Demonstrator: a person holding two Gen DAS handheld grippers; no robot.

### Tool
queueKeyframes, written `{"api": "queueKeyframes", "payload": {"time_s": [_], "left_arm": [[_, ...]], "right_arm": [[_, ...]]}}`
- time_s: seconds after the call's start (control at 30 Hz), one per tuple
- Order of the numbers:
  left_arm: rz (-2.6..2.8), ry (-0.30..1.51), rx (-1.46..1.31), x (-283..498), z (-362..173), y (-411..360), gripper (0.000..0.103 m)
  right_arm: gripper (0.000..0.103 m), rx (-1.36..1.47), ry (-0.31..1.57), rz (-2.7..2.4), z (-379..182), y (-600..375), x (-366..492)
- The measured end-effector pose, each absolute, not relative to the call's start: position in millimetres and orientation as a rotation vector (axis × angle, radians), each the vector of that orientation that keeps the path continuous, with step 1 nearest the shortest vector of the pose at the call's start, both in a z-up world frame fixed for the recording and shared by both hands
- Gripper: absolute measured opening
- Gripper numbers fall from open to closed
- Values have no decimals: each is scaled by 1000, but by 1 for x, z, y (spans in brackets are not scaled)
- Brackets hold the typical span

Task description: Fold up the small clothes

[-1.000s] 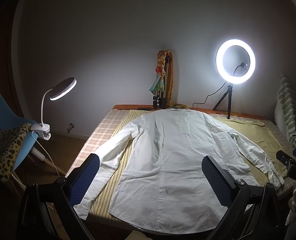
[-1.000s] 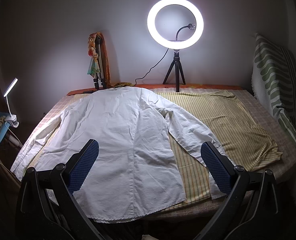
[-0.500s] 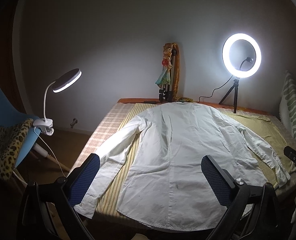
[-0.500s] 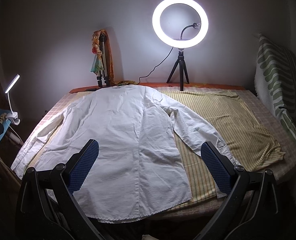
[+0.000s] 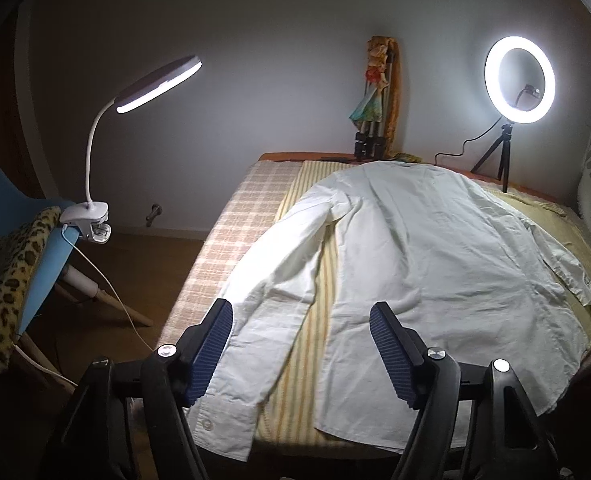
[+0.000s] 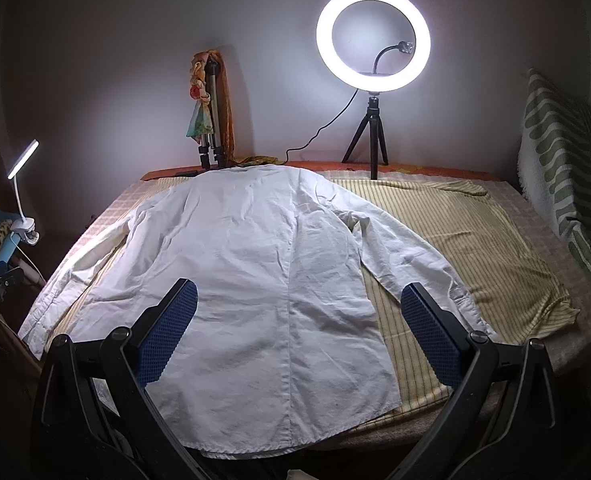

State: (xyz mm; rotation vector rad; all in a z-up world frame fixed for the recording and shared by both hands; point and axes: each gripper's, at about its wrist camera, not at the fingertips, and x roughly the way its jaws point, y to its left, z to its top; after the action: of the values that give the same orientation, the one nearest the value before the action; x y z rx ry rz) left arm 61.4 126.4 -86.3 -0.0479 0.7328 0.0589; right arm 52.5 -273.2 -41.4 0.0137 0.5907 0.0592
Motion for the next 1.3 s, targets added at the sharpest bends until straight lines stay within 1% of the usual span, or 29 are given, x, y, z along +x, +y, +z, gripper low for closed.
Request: {"api": "queueKeyframes", "payload": {"time_s": [0.03, 0.13, 0.2, 0.27, 0.33, 0.47, 0.63, 0.7, 0.73, 0.77, 0.83, 0.97, 1.0, 1.07, 1.3], "left_arm": [[62, 742, -66, 66, -92, 136, 68], [47, 781, -150, 82, -110, 171, 65], [25, 822, -198, 94, -126, 192, 65], [22, 852, -227, 102, -140, 207, 60], [14, 883, -272, 112, -155, 222, 58], [-11, 913, -339, 126, -176, 239, 58], [-15, 943, -336, 141, -194, 242, 57], [-21, 948, -322, 146, -197, 240, 52], [-18, 952, -314, 148, -199, 240, 48], [-17, 954, -309, 151, -200, 238, 42], [-13, 952, -296, 155, -204, 237, 35], [-14, 910, -308, 156, -203, 235, 6], [-24, 895, -316, 156, -202, 235, 3], [-26, 866, -316, 153, -199, 233, 1], [-30, 764, -308, 142, -170, 217, 0]], "right_arm": [[103, 34, 581, 83, -43, -272, 54], [103, 111, 565, 153, -49, -267, 62], [103, 145, 583, 175, -53, -265, 67], [103, 150, 616, 181, -60, -262, 72], [103, 134, 658, 182, -68, -261, 76], [103, 128, 694, 188, -76, -253, 79], [103, 108, 751, 191, -83, -251, 82], [103, 102, 759, 192, -84, -250, 83], [103, 100, 761, 193, -84, -249, 83], [103, 98, 765, 194, -85, -249, 83], [103, 95, 769, 195, -86, -247, 83], [103, 78, 775, 198, -88, -244, 81], [103, 73, 774, 198, -88, -244, 80], [103, 65, 771, 199, -87, -243, 78], [103, 84, 776, 227, -86, -245, 71]]}}
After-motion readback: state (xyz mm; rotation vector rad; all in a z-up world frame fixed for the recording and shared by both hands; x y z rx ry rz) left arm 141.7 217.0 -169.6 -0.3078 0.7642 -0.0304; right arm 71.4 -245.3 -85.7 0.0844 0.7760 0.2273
